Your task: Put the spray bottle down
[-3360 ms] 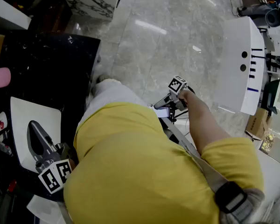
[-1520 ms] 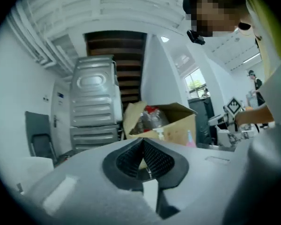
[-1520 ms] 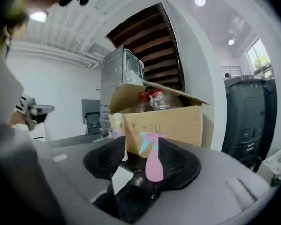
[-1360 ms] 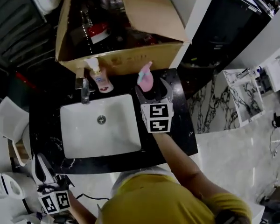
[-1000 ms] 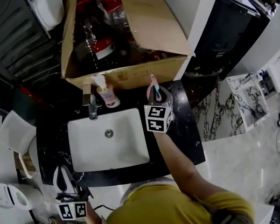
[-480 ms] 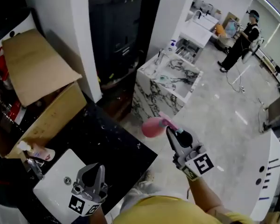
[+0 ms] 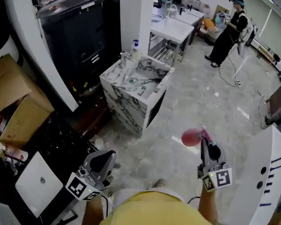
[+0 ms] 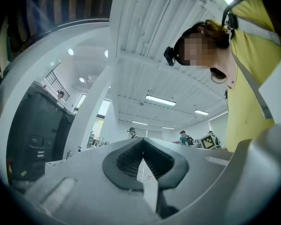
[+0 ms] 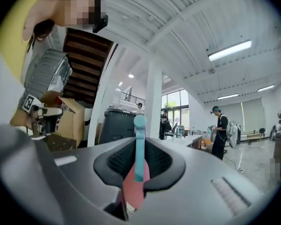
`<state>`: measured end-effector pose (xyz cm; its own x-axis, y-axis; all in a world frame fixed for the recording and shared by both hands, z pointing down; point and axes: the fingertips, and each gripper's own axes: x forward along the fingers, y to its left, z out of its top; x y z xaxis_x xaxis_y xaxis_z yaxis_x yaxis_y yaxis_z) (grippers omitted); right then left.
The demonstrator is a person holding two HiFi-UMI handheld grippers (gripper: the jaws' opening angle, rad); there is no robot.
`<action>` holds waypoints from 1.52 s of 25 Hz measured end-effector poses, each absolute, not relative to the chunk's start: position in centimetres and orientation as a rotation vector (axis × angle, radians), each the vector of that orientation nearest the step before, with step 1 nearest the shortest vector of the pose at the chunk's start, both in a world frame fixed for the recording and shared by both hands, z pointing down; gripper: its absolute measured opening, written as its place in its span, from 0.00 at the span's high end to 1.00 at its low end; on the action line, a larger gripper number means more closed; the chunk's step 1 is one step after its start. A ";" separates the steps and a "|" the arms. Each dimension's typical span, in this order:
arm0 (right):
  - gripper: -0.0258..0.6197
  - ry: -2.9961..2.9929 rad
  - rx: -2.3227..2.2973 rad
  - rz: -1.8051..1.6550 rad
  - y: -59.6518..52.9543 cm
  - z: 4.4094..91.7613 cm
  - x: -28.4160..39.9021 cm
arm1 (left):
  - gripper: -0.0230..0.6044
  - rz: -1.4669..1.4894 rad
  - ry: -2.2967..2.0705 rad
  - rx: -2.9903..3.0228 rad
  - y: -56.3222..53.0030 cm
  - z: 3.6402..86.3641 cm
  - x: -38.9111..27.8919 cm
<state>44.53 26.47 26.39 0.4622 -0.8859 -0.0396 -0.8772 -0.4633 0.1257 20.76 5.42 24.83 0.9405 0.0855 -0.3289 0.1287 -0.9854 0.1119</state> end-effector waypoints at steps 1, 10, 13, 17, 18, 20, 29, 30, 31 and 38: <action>0.89 -1.613 2.585 -0.147 27.7 26.0 45.9 | 0.96 -0.528 0.132 2.949 7.0 24.5 22.8; 0.89 -1.907 2.410 -0.115 31.0 26.1 49.5 | 0.96 -0.561 0.011 2.984 13.1 19.3 30.8; 0.89 -2.001 2.340 -0.123 30.0 27.1 47.6 | 0.96 -0.518 -0.123 2.952 13.7 20.2 30.3; 0.89 -2.093 2.252 -0.156 29.2 27.2 45.1 | 0.96 -0.519 -0.227 2.924 15.7 20.9 29.5; 0.89 -2.101 2.247 -0.148 29.1 27.2 44.4 | 0.96 -0.508 -0.260 2.920 16.1 21.3 28.9; 0.89 -2.114 2.238 -0.139 29.0 27.3 42.6 | 0.96 -0.470 -0.332 2.918 17.1 22.0 26.8; 0.88 -2.115 2.231 -0.224 36.0 23.9 29.6 | 0.96 -0.249 -0.750 2.996 26.2 23.2 13.0; 0.88 -2.092 2.239 -0.219 37.2 24.0 28.1 | 0.96 -0.216 -0.775 2.992 27.6 23.6 11.7; 0.88 -2.069 2.248 -0.207 38.4 24.2 26.9 | 0.96 -0.183 -0.785 2.986 29.0 24.2 10.8; 0.88 -1.942 2.299 -0.124 43.7 25.2 22.9 | 0.97 -0.089 -0.813 2.968 34.3 25.6 8.6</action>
<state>22.90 43.71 25.22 0.1688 -0.9854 0.0206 -0.9748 -0.1639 0.1512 8.55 34.34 25.62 0.8589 -0.5107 -0.0394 -0.5070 -0.8586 0.0756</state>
